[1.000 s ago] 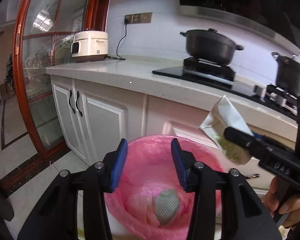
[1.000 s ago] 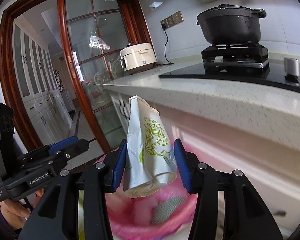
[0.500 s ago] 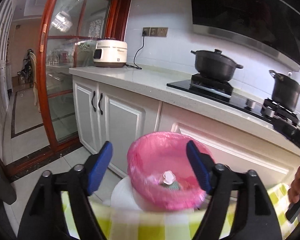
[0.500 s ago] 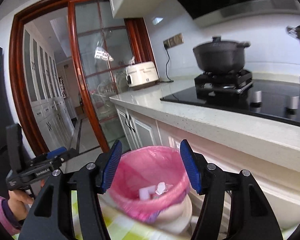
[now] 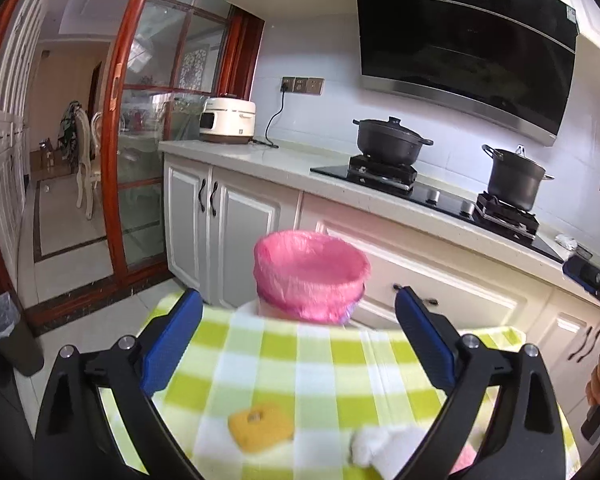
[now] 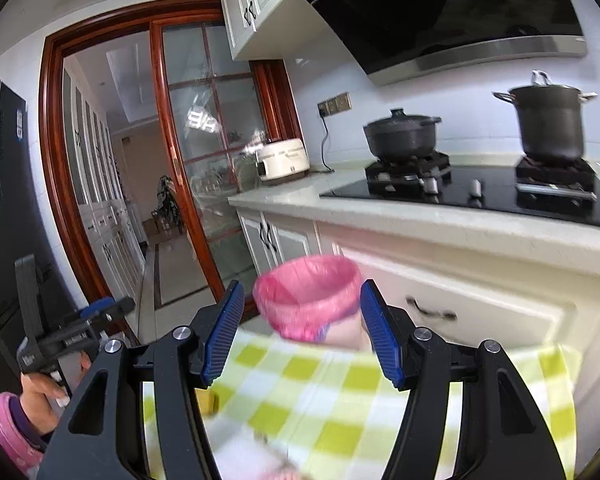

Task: Collect trash
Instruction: 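Move both tools back over the table toward the remaining trash, then grasp the yellow sponge with the right tool while the left tool grasps the white foam roll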

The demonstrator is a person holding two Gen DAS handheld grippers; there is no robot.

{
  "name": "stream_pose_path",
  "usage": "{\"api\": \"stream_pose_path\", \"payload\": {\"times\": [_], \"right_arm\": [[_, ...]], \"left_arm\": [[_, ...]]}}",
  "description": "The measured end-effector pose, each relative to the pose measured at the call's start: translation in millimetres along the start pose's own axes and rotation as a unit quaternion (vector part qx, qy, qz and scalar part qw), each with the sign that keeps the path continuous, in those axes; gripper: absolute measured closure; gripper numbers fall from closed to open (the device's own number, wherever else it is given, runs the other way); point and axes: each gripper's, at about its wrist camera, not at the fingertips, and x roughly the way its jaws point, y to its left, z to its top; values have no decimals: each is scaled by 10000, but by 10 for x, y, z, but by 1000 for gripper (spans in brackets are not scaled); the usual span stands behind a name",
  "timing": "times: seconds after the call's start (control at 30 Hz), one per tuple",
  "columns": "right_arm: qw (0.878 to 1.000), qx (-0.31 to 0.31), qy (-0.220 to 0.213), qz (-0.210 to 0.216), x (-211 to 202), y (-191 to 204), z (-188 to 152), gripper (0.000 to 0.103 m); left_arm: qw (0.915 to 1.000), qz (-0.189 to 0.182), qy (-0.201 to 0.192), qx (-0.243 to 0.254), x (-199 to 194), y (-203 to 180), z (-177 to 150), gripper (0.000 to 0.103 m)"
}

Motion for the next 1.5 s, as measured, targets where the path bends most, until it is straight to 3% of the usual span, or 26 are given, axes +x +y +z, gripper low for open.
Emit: {"api": "stream_pose_path", "payload": {"times": [0.23, 0.53, 0.7, 1.13, 1.5], "right_arm": [[9980, 243, 277, -513, -451, -161, -647, 45], [9908, 689, 658, -957, -769, -313, -1390, 44], [9863, 842, 842, -1144, -763, -400, -1633, 42], [9757, 1078, 1310, -1389, -484, -605, -1944, 37], [9699, 1157, 1587, -1440, -162, -708, -1992, 34]], "left_arm": [[9999, 57, 158, -29, -448, -65, -498, 9], [9988, 1, 472, 111, -605, -243, -1071, 9], [9977, -31, 663, 130, -653, -309, -1340, 9], [9941, -88, 1045, 266, -525, -384, -1704, 9], [9929, -67, 1176, 174, -385, -316, -1736, 9]]}}
